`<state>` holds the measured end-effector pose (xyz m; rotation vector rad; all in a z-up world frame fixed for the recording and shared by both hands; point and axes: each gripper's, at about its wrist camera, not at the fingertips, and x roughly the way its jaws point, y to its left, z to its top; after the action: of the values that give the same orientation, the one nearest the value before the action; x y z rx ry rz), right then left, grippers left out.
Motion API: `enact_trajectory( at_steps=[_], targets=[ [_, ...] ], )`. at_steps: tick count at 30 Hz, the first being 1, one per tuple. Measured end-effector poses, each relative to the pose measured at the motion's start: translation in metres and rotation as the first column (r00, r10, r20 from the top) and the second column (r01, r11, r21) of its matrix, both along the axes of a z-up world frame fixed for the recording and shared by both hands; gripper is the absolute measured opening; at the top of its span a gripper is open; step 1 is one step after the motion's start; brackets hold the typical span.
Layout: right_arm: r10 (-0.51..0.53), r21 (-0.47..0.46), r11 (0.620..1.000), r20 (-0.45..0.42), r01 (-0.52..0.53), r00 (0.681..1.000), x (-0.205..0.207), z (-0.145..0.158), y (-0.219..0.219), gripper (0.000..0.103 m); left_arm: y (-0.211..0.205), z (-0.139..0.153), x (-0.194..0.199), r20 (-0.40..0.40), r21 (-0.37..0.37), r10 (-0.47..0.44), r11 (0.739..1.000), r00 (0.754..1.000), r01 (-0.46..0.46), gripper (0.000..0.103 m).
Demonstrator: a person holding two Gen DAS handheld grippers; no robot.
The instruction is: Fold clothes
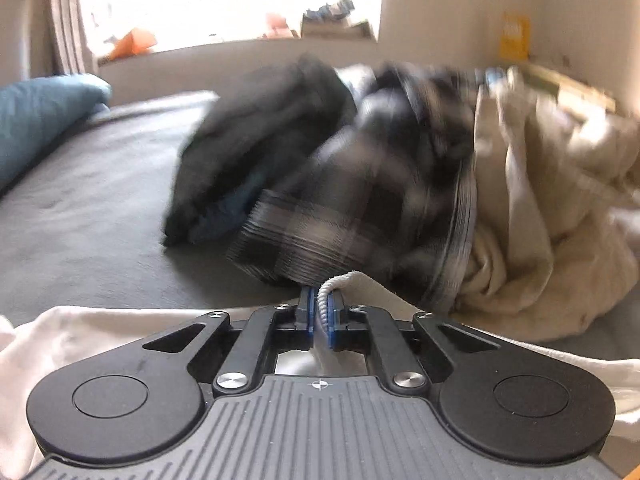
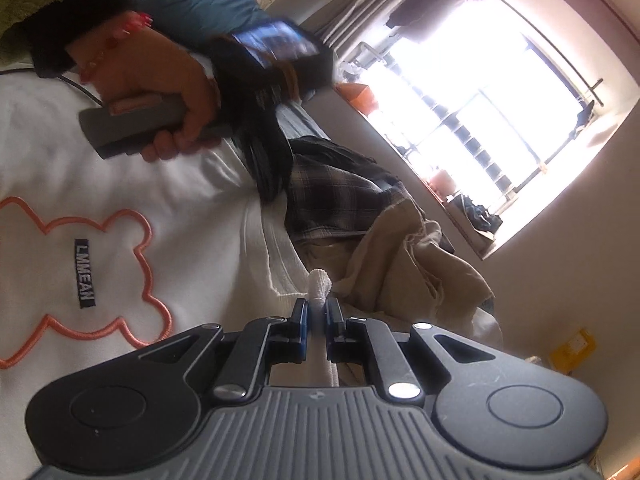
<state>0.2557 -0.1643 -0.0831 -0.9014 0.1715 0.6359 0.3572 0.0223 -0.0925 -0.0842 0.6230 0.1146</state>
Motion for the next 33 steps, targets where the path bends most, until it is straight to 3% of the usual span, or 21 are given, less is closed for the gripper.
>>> enact_trajectory(
  at_steps=[6, 10, 12, 15, 18, 20, 21, 22, 23, 25, 28, 30, 33],
  targets=[
    [-0.107, 0.003, 0.994, 0.042, 0.107, 0.993, 0.023, -0.005, -0.002, 0.008, -0.002, 0.012, -0.04, 0.193, 0.01, 0.055, 0.998, 0.98, -0.058, 0.004],
    [-0.222, 0.049, 0.974, -0.017, 0.223, 0.975, 0.069, -0.008, -0.004, 0.009, -0.009, 0.001, -0.016, 0.138, 0.02, 0.066, 0.997, 0.988, -0.07, 0.005],
    [-0.314, 0.087, 0.944, -0.062, 0.319, 0.947, 0.098, -0.009, -0.008, 0.009, -0.012, -0.006, -0.002, 0.104, 0.028, 0.072, 0.997, 0.992, -0.076, 0.006],
    [-0.451, 0.178, 0.851, -0.234, 0.494, 0.861, 0.145, -0.005, -0.03, 0.01, -0.012, -0.018, 0.009, 0.054, 0.045, 0.065, 0.997, 0.996, -0.067, 0.012],
    [-0.489, 0.33, 0.701, -0.423, 0.632, 0.763, 0.167, 0.009, -0.071, 0.01, -0.01, -0.018, 0.008, 0.055, 0.041, 0.05, 0.998, 0.997, -0.052, 0.027],
    [-0.459, 0.418, 0.616, -0.498, 0.668, 0.735, 0.165, 0.022, -0.092, 0.011, -0.006, -0.014, 0.004, 0.063, 0.016, 0.035, 0.999, 0.997, -0.036, 0.043],
    [-0.438, 0.457, 0.572, -0.532, 0.681, 0.725, 0.162, 0.029, -0.103, 0.011, -0.004, -0.012, 0.003, 0.072, 0.009, 0.032, 0.999, 0.997, -0.033, 0.046],
    [-0.401, 0.482, 0.55, -0.565, 0.682, 0.722, 0.157, 0.035, -0.11, 0.011, -0.002, -0.009, 0.001, 0.081, 0.004, 0.031, 1.0, 0.996, -0.031, 0.053],
    [-0.352, 0.488, 0.565, -0.587, 0.666, 0.729, 0.15, 0.039, -0.111, 0.011, 0.0, -0.006, -0.001, 0.089, -0.001, 0.029, 1.0, 0.996, -0.029, 0.06],
    [-0.257, 0.473, 0.627, -0.625, 0.619, 0.737, 0.135, 0.044, -0.105, 0.011, 0.007, 0.003, -0.006, 0.105, -0.025, 0.034, 0.999, 0.994, -0.032, 0.063],
    [-0.15, 0.41, 0.73, -0.684, 0.546, 0.714, 0.116, 0.044, -0.09, 0.011, 0.016, 0.01, -0.003, 0.101, -0.042, 0.047, 0.998, 0.994, -0.043, 0.063],
    [-0.133, 0.375, 0.738, -0.734, 0.561, 0.666, 0.107, 0.041, -0.088, 0.011, 0.017, 0.014, -0.007, 0.081, -0.024, 0.045, 0.999, 0.996, -0.043, 0.063],
    [-0.161, 0.31, 0.71, -0.803, 0.633, 0.573, 0.104, 0.025, -0.092, 0.011, 0.015, 0.014, -0.017, 0.038, -0.005, 0.017, 1.0, 0.999, -0.017, 0.063]
  ],
)
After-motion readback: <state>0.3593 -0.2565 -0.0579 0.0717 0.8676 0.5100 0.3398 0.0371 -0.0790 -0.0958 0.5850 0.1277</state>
